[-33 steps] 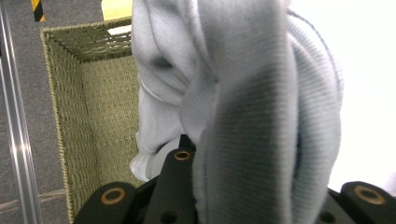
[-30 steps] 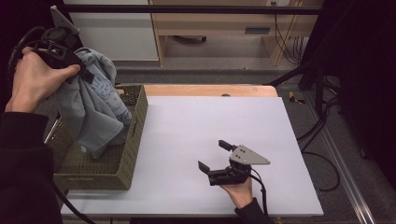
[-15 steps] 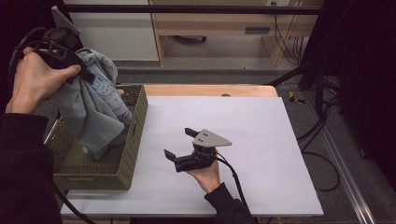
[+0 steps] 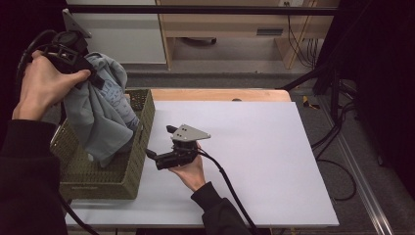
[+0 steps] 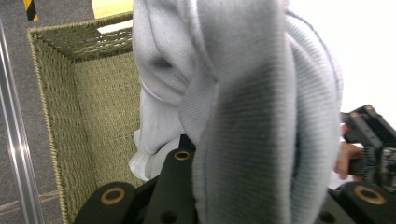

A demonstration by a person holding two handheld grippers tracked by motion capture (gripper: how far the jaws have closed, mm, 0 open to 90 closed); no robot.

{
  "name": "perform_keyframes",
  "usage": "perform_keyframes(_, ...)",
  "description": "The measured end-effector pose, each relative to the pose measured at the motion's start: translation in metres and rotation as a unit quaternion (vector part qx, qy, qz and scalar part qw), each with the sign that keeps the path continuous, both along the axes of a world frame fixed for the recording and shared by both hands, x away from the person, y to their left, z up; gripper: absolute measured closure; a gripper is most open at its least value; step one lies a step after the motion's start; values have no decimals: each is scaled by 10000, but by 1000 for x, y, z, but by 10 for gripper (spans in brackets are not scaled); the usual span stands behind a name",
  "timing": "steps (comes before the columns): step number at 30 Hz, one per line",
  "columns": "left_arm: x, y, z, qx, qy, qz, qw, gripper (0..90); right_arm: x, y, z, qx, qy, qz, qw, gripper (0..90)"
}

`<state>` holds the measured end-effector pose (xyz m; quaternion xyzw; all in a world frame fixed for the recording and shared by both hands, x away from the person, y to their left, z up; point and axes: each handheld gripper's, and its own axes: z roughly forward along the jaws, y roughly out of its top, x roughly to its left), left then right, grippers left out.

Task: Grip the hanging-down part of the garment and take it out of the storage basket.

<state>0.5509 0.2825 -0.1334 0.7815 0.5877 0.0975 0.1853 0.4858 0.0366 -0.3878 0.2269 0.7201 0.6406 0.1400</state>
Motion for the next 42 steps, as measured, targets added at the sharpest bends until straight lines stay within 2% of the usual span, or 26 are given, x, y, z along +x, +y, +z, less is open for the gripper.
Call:
perform_keyframes(6, -1, -2, -1, 15, 19, -30, 10000, 808, 9, 25, -3, -138, -23, 121, 9998, 30)
perform_keyframes(8, -1, -1, 0, 9, 4, -38, 10000, 807, 13, 33, -6, -180, 36, 156, 9997, 32)
perform_keyframes(9, -1, -1, 0, 5, -2, -27, 10000, 808, 14, 36, -6, -304, 58, 162, 9994, 34)
perform_keyframes(12, -1, -2, 0, -2, -2, -43, 10000, 808, 17, 49, -9, -304, 99, 231, 9992, 41)
perform_keyframes(13, -1, -2, 0, -1, 1, -50, 10000, 808, 18, 52, -9, -428, 121, 225, 9988, 44)
perform_keyframes(15, -1, -2, 0, -5, 2, -49, 10000, 807, 20, 61, -9, -296, 138, 252, 9991, 58)
perform_keyframes(18, -2, -2, 1, -40, -9, -78, 10000, 808, 24, 73, -10, -421, 55, 290, 9987, 79)
perform_keyframes(19, -2, -2, 1, -23, -1, -75, 10000, 807, 25, 76, -10, -539, 104, 278, 9981, 84)
perform_keyframes(22, -2, -2, 1, 1, 3, -87, 10000, 807, 28, 86, -13, -345, 190, 376, 9985, 100)
perform_keyframes(24, -3, -1, 1, -14, -6, -74, 10000, 807, 29, 89, -13, -384, 293, 405, 9980, 106)
perform_keyframes(30, -3, -1, 1, -14, 6, -73, 10000, 807, 31, 98, -11, -461, 284, 414, 9977, 163)
perform_keyframes(34, -2, -2, 0, -2, 35, -85, 10000, 807, 33, 104, -11, -516, 175, 457, 9975, 254)
perform_keyframes(36, -2, -3, -1, 9, 54, -87, 9999, 807, 33, 107, -12, -583, 269, 483, 9968, 326)
perform_keyframes(38, -1, -4, -1, 30, 68, -95, 9999, 808, 35, 110, -13, -710, 146, 496, 9961, 432)
perform_keyframes(39, -1, -4, -2, 29, 72, -97, 9999, 807, 34, 111, -14, -765, 181, 510, 9956, 494)
perform_keyframes(42, 0, -5, -3, 36, 85, -106, 9999, 807, 34, 111, -13, -892, 103, 594, 9942, 690)
